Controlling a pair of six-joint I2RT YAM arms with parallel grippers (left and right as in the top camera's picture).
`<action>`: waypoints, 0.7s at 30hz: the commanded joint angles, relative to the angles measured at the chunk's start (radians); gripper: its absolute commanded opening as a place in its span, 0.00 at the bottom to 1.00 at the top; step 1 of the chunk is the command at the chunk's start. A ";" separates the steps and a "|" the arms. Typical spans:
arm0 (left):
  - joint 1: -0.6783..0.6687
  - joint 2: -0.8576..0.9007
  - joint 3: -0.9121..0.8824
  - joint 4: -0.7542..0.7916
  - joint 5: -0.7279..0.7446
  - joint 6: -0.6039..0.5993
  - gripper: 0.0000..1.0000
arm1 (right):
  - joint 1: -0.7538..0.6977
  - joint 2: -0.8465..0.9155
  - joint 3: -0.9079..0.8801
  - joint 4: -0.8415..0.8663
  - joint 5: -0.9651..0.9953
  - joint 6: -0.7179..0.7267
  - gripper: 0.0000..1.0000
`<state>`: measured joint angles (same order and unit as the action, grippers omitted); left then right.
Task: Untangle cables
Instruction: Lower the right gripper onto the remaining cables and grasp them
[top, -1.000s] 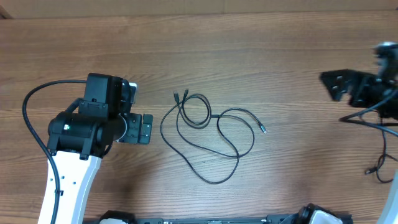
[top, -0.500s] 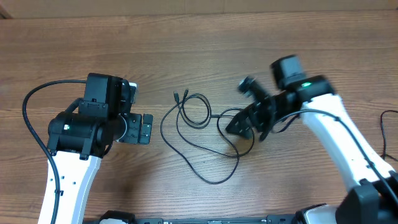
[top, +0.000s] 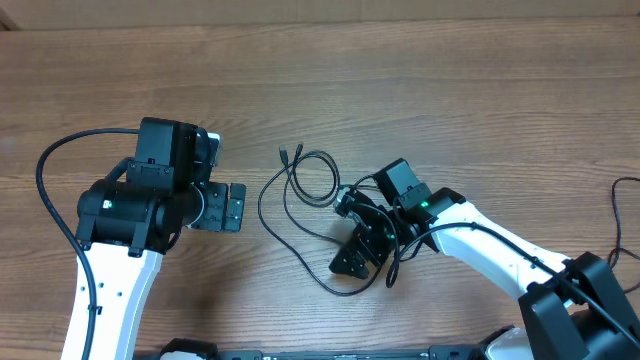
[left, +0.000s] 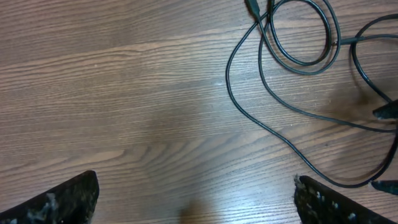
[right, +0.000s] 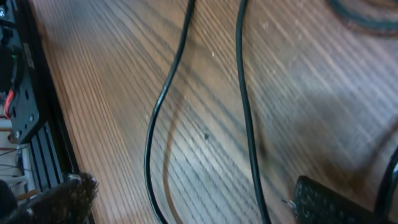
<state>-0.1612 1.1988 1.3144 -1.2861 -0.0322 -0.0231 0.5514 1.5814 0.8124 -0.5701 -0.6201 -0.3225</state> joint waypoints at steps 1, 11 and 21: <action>0.005 -0.008 0.005 0.003 0.011 -0.003 1.00 | 0.005 -0.002 -0.029 0.017 -0.003 0.012 1.00; 0.005 -0.008 0.005 0.003 0.011 -0.003 1.00 | 0.005 0.000 -0.089 0.070 -0.003 0.008 1.00; 0.005 -0.008 0.005 0.003 0.010 -0.003 1.00 | 0.005 0.016 -0.173 0.142 0.036 0.008 0.76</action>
<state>-0.1612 1.1988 1.3144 -1.2861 -0.0326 -0.0231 0.5514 1.5810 0.6624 -0.4309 -0.6006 -0.3145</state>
